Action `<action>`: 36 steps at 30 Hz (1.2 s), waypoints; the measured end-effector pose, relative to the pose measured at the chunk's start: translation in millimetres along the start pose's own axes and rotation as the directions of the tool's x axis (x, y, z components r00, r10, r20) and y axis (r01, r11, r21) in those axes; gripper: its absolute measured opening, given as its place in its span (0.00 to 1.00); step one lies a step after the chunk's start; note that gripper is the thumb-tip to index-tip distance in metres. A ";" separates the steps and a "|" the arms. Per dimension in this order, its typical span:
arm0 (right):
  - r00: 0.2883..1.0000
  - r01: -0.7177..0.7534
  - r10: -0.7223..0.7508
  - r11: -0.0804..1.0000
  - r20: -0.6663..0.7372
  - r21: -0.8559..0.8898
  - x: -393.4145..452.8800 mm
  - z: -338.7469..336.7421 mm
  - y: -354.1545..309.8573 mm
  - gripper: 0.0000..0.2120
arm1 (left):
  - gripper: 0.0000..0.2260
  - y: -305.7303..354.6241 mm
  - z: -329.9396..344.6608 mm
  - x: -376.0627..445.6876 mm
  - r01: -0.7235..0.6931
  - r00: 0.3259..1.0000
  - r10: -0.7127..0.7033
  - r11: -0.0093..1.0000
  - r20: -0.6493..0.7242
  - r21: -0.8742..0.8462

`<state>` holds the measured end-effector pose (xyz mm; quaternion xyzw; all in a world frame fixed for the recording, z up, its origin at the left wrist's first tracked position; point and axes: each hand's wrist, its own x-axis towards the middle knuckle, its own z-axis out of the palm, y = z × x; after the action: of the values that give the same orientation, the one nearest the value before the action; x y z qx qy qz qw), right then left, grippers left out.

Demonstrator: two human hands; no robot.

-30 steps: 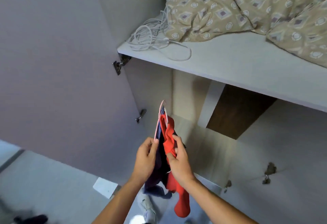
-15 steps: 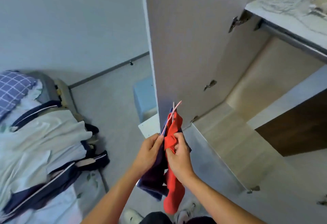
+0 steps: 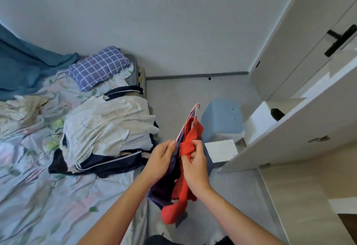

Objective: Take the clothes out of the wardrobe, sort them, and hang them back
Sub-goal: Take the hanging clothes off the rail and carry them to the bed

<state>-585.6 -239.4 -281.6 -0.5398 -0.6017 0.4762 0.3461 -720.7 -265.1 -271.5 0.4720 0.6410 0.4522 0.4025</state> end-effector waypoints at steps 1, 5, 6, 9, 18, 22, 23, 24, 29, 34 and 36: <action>1.000 0.019 -0.019 1.000 0.023 -0.002 4.3 13.2 -9.2 0.16 | 0.19 -2.2 -16.6 -0.9 -0.003 0.999 0.003 1.000 -0.043 0.000; 0.985 0.068 -0.068 0.998 0.156 0.005 22.3 64.5 -37.4 0.17 | 0.19 -7.9 -72.4 -3.3 0.022 0.984 -0.026 0.999 -0.178 -0.023; 0.979 0.076 -0.076 0.997 0.188 0.010 27.1 76.3 -41.0 0.18 | 0.19 -7.6 -82.4 -3.1 0.029 0.977 -0.036 0.999 -0.209 -0.035; 0.965 0.100 -0.099 0.995 0.242 0.010 43.6 108.4 -53.2 0.18 | 0.18 -12.6 -109.5 4.2 0.048 0.952 -0.056 0.998 -0.302 -0.036; 0.918 0.131 -0.154 0.987 0.365 0.089 147.1 186.8 -72.0 0.18 | 0.19 -15.0 -164.2 85.7 0.091 0.878 -0.111 0.994 -0.465 -0.064; 0.887 0.118 -0.160 0.985 0.434 0.123 218.1 202.0 -81.1 0.18 | 0.18 -14.6 -174.8 149.2 0.142 0.850 -0.153 0.988 -0.503 -0.061; 0.882 0.119 -0.163 0.985 0.442 0.126 236.5 204.1 -82.8 0.18 | 0.18 -15.6 -177.0 165.0 0.160 0.845 -0.162 0.986 -0.510 -0.048; 0.877 0.128 -0.174 0.983 0.449 0.131 254.2 205.3 -85.9 0.17 | 0.19 -17.5 -180.3 180.6 0.177 0.833 -0.162 0.984 -0.528 -0.024; 0.850 0.197 -0.216 0.976 0.480 0.092 334.3 218.2 -100.4 0.17 | 0.18 -23.8 -197.2 253.2 0.208 0.792 -0.127 0.976 -0.597 0.069; 0.821 0.241 -0.241 0.968 0.518 0.069 365.9 253.2 -107.3 0.15 | 0.17 -40.1 -226.4 280.0 0.256 0.764 -0.139 0.961 -0.631 0.099; 0.798 0.270 -0.259 0.961 0.544 0.061 370.4 273.3 -111.7 0.16 | 0.16 -49.2 -242.7 280.5 0.262 0.753 -0.147 0.961 -0.642 0.087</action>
<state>-941.5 72.9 -295.9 -0.2953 -0.7493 0.5515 0.2175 -1026.1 -49.0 -278.8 0.2531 0.8226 0.4798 0.1702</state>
